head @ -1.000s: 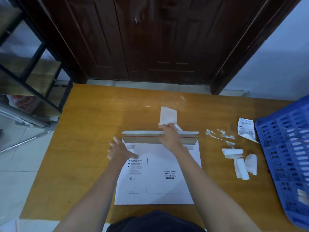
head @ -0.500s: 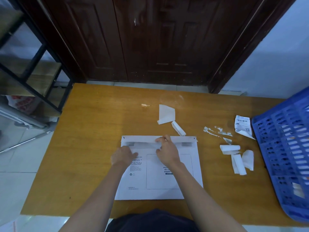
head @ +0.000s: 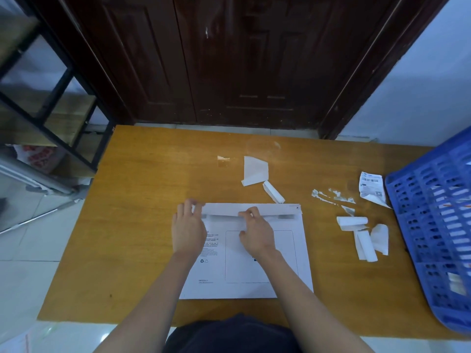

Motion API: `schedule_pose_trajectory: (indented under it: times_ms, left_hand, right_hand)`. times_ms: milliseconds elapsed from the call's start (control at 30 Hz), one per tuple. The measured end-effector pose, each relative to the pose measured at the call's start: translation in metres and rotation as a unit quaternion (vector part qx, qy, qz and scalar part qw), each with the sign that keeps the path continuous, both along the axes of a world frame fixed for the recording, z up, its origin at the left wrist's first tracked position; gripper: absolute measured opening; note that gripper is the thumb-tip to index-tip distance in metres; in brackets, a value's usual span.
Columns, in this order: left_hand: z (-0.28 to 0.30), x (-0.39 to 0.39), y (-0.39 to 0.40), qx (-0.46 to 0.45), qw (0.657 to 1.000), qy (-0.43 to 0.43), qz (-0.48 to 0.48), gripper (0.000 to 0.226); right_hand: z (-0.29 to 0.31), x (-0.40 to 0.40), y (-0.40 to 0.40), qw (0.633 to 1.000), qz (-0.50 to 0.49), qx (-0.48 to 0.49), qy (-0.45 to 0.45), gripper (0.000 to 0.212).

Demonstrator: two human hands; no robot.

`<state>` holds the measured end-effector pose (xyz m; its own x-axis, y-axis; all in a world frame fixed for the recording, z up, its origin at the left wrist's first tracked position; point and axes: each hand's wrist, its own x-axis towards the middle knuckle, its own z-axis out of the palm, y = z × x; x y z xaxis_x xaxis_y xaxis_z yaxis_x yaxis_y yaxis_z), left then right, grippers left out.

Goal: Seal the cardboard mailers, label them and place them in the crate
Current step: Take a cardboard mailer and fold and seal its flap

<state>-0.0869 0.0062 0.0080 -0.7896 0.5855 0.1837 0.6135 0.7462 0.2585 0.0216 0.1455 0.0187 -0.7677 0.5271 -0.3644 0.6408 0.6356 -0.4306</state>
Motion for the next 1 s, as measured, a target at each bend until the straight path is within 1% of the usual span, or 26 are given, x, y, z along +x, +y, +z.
schedule_pose_trajectory:
  times_ms: [67,233,333,467,533,633,700,767,800,833,867,900,933,967,1000]
  left_hand:
    - [-0.007,0.004,-0.003,-0.034,0.999,0.021,-0.022,0.050]
    - [-0.021,0.021,-0.008,-0.096,0.994,-0.040,-0.041,0.047]
    - [-0.021,0.023,-0.006,-0.127,0.990,-0.054,-0.042,0.036]
    - [-0.018,0.011,-0.010,-0.101,0.991,-0.074,-0.035,0.025]
    - [-0.017,0.013,-0.016,-0.094,0.992,-0.084,-0.021,0.030]
    - [-0.018,0.026,-0.022,-0.120,0.986,-0.114,-0.011,0.043]
    - [-0.016,0.022,-0.016,-0.114,0.984,-0.137,0.017,0.039]
    - [-0.007,0.008,-0.003,-0.105,0.982,-0.145,0.065,0.030]
    - [-0.001,0.000,0.003,-0.115,0.979,-0.146,0.086,0.029]
    - [0.004,-0.007,0.009,-0.125,0.976,-0.148,0.103,0.028]
    - [0.007,-0.011,0.014,-0.124,0.974,-0.148,0.117,0.026]
    - [0.009,-0.011,0.020,-0.112,0.976,-0.143,0.120,0.023]
    - [0.010,-0.008,0.026,-0.094,0.981,-0.133,0.104,0.022]
    - [0.012,-0.001,0.032,-0.076,0.989,-0.115,0.061,0.025]
    - [0.011,0.007,0.038,-0.061,0.993,-0.100,0.001,0.032]
  right_hand:
    - [-0.001,0.001,-0.002,1.000,0.002,0.008,0.003,0.051]
    - [-0.002,0.006,-0.005,1.000,0.011,0.011,0.004,0.052]
    - [-0.003,0.009,-0.007,1.000,0.014,-0.001,0.004,0.054]
    - [-0.004,0.011,-0.006,1.000,0.007,-0.017,0.012,0.055]
    - [-0.004,0.011,-0.005,1.000,0.008,-0.022,0.015,0.055]
    - [-0.003,0.011,-0.004,0.999,0.010,-0.029,0.009,0.056]
    - [-0.004,0.012,-0.004,0.999,0.001,-0.045,0.007,0.058]
    - [-0.007,0.012,-0.001,0.995,-0.034,-0.094,0.027,0.055]
    - [-0.007,0.011,0.000,0.986,-0.075,-0.134,0.061,0.051]
    - [-0.006,0.011,0.001,0.968,-0.134,-0.179,0.111,0.045]
    - [-0.004,0.011,0.003,0.942,-0.201,-0.209,0.166,0.039]
    - [0.000,0.013,0.006,0.918,-0.262,-0.206,0.215,0.034]
    - [0.003,0.017,0.010,0.909,-0.301,-0.160,0.241,0.031]
    - [0.006,0.022,0.014,0.916,-0.311,-0.073,0.241,0.031]
    - [0.007,0.028,0.019,0.929,-0.293,0.032,0.223,0.033]
